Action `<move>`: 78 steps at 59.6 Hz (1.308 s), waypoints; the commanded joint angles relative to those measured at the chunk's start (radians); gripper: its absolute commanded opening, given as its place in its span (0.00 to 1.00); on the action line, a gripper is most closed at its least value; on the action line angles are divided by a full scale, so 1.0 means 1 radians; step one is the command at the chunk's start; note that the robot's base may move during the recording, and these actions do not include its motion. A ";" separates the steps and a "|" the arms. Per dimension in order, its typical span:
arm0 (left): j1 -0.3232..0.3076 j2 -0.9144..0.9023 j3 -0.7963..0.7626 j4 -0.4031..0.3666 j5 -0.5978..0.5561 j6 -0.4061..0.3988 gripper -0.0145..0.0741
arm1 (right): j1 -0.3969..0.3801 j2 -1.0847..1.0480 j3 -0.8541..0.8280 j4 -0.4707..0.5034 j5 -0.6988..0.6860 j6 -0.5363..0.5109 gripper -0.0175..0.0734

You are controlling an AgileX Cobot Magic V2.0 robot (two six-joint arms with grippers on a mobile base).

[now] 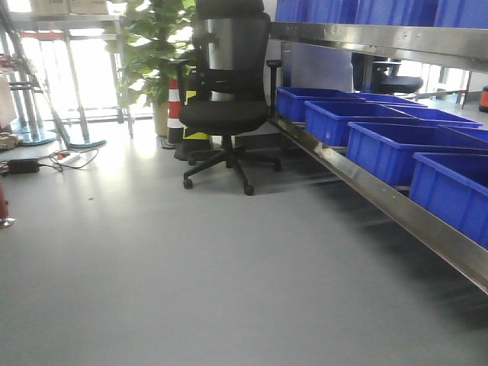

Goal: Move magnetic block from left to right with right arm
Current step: 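Drive the base away from the first table, carrying the cube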

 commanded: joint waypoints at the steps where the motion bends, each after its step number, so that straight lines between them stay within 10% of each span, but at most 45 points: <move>1: -0.001 -0.014 0.008 0.000 -0.092 -0.007 0.03 | -0.006 0.017 -0.026 -0.020 -0.085 -0.009 0.42; 78: 0.009 -0.010 0.008 0.000 -0.092 -0.007 0.03 | -0.006 0.017 -0.026 -0.020 -0.085 -0.009 0.42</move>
